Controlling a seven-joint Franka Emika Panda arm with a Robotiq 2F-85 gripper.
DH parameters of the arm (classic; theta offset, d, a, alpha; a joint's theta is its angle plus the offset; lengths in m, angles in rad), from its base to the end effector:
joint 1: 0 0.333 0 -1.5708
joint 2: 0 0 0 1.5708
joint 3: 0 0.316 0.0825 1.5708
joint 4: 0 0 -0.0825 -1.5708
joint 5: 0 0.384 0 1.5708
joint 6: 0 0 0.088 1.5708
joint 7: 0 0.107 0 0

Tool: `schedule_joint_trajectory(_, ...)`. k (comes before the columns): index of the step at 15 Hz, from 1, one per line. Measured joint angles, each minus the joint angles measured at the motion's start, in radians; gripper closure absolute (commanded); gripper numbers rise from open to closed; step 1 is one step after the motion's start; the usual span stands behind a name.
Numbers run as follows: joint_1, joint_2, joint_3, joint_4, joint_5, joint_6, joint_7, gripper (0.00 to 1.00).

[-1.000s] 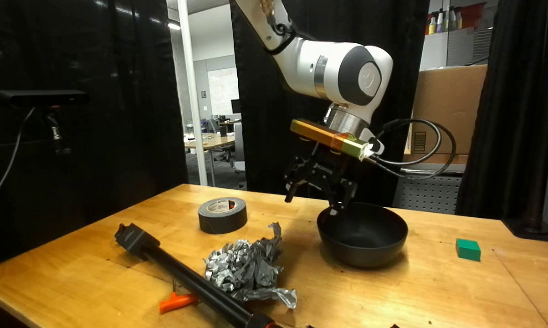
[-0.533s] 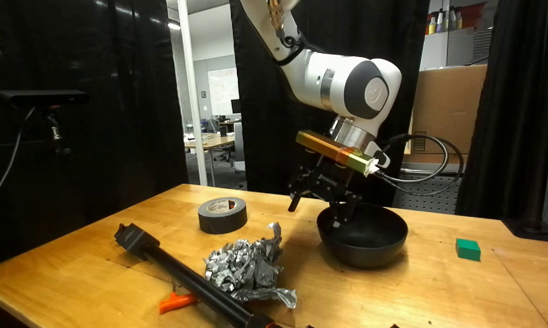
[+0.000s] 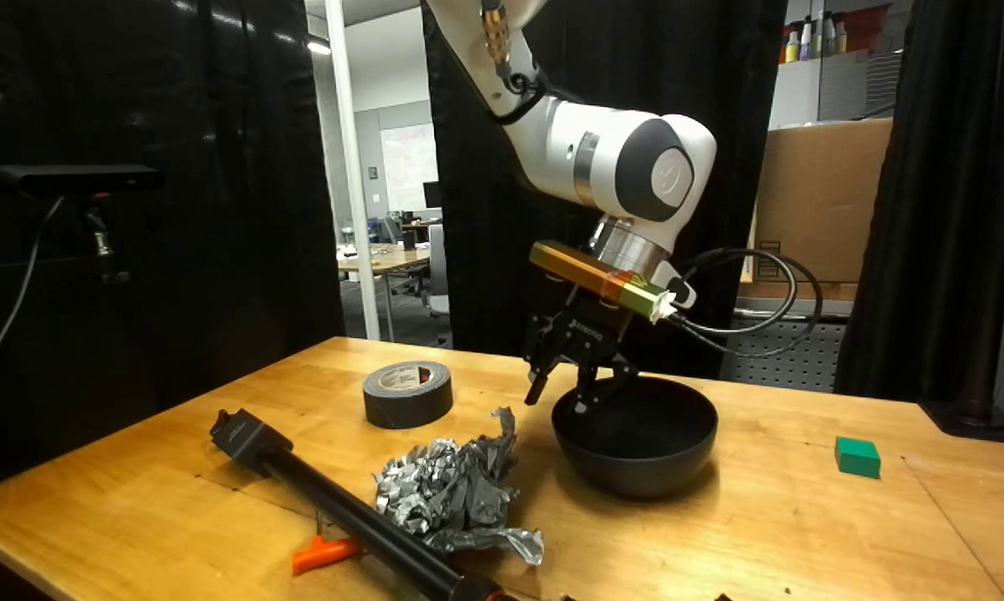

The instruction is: Move the bowl to the left

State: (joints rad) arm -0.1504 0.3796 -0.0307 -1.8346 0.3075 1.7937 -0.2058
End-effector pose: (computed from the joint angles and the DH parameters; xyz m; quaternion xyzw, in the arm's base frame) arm 0.5846 -0.0800 0.3010 -0.9680 0.0524 0.1765 0.1704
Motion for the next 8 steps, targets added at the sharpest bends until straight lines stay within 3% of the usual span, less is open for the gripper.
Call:
schedule_joint_trajectory(3,0.016,-0.001,0.009,0.016,-0.005,-0.002,0.000,0.99)
schedule_joint_trajectory(8,0.047,-0.004,0.023,0.055,-0.024,-0.022,0.003,0.98)
